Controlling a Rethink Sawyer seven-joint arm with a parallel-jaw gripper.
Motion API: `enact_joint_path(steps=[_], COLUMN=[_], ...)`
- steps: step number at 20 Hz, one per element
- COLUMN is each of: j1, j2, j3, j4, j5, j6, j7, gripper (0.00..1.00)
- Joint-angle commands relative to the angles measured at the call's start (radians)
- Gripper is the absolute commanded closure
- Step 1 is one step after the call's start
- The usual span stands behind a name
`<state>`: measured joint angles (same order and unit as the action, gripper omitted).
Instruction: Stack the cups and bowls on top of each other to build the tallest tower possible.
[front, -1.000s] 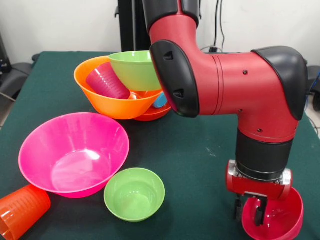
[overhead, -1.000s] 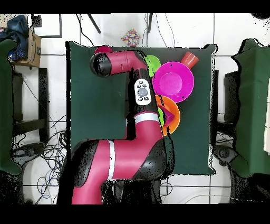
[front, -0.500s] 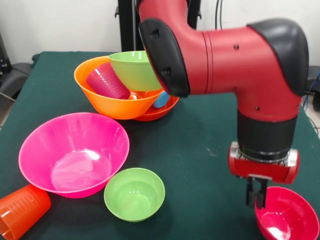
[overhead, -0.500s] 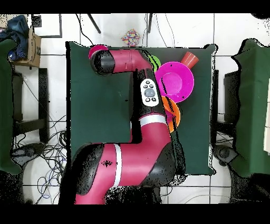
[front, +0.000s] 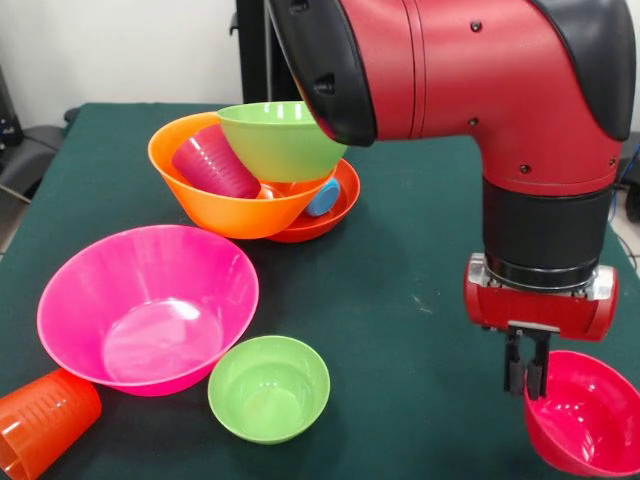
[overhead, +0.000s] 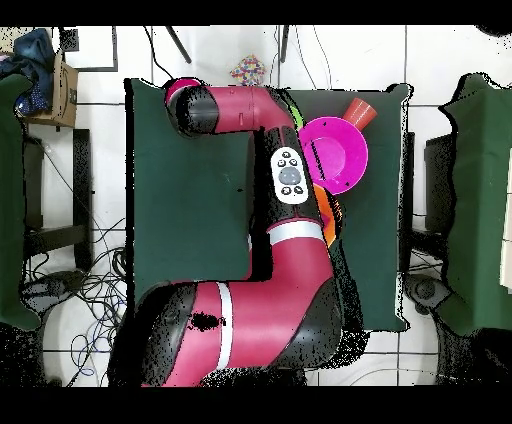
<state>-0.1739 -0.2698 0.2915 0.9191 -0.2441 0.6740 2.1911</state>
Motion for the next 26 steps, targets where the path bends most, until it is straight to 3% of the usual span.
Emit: enact_joint_path(steps=[1,10,18,26], j1=[-0.011,-0.046,-0.126,-0.212], j2=[-0.004,-0.069,-0.243,-0.419], j3=[0.078,0.111,0.203,0.305], j4=[0.113,0.203,0.399,0.535], j5=[-0.005,0.012,0.039,0.086], j6=[0.111,0.149,0.206,0.384], j7=[-0.171,-0.221,-0.287,-0.334], gripper=[1.00,1.00,1.00,1.00])
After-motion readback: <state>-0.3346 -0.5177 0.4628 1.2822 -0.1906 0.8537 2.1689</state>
